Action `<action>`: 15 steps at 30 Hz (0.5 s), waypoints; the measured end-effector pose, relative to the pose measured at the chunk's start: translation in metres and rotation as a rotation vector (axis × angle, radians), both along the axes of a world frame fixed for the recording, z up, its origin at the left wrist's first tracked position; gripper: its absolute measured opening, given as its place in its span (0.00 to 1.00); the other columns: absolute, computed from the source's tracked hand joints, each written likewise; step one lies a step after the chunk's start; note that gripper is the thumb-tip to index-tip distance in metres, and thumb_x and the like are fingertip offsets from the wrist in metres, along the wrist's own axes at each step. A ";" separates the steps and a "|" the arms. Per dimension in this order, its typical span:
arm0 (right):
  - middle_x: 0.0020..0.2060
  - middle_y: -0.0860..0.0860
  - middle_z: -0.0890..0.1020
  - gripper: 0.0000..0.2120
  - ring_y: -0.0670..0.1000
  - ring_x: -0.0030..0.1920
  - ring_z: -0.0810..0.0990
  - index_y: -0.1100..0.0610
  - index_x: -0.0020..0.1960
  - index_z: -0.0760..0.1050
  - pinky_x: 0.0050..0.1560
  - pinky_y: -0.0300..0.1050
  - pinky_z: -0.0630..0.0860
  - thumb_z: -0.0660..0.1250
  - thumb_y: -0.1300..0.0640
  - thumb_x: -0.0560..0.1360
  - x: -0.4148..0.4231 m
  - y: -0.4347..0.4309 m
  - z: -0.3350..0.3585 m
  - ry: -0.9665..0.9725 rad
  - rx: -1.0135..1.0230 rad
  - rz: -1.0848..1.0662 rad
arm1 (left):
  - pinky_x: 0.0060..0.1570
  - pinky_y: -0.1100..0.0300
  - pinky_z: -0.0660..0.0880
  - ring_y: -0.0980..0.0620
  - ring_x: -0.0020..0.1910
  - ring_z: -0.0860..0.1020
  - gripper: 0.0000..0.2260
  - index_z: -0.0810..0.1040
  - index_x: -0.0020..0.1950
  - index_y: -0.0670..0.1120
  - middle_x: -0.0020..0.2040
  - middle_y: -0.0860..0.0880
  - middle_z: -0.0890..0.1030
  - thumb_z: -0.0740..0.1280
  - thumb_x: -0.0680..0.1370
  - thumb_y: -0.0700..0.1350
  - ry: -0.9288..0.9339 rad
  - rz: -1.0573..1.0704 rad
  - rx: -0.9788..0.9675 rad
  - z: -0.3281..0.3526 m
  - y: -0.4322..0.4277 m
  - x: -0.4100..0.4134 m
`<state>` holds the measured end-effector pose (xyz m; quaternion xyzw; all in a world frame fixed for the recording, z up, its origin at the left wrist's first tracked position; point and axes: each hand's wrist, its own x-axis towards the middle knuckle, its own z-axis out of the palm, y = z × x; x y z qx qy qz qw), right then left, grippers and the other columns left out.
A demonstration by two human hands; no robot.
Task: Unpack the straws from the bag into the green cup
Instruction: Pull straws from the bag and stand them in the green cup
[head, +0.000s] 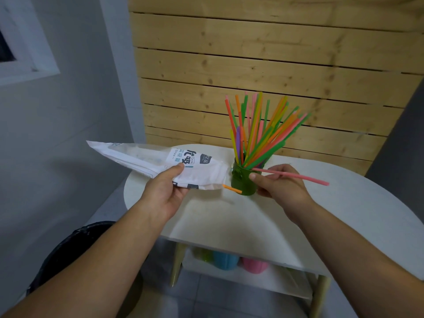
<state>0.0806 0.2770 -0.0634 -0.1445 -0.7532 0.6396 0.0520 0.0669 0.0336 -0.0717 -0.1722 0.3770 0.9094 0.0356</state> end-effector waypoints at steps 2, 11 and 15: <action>0.40 0.57 0.81 0.26 0.57 0.42 0.84 0.60 0.58 0.71 0.51 0.57 0.84 0.80 0.55 0.68 0.005 -0.001 0.000 -0.029 -0.026 0.011 | 0.43 0.54 0.85 0.46 0.54 0.85 0.15 0.78 0.65 0.38 0.57 0.42 0.86 0.69 0.78 0.34 0.001 0.000 0.007 0.001 0.000 0.001; 0.42 0.57 0.82 0.23 0.52 0.38 0.82 0.60 0.51 0.79 0.38 0.46 0.80 0.74 0.41 0.69 0.030 -0.015 0.008 -0.200 -0.154 0.346 | 0.45 0.54 0.84 0.47 0.53 0.85 0.15 0.78 0.65 0.38 0.57 0.42 0.86 0.68 0.79 0.34 0.016 0.003 0.020 0.003 0.000 0.003; 0.40 0.57 0.84 0.16 0.53 0.37 0.83 0.60 0.51 0.79 0.36 0.46 0.80 0.67 0.46 0.78 0.036 -0.032 0.014 -0.123 -0.301 0.398 | 0.50 0.51 0.83 0.47 0.54 0.85 0.14 0.78 0.65 0.38 0.57 0.42 0.86 0.68 0.79 0.34 0.029 0.011 0.026 0.003 0.000 0.002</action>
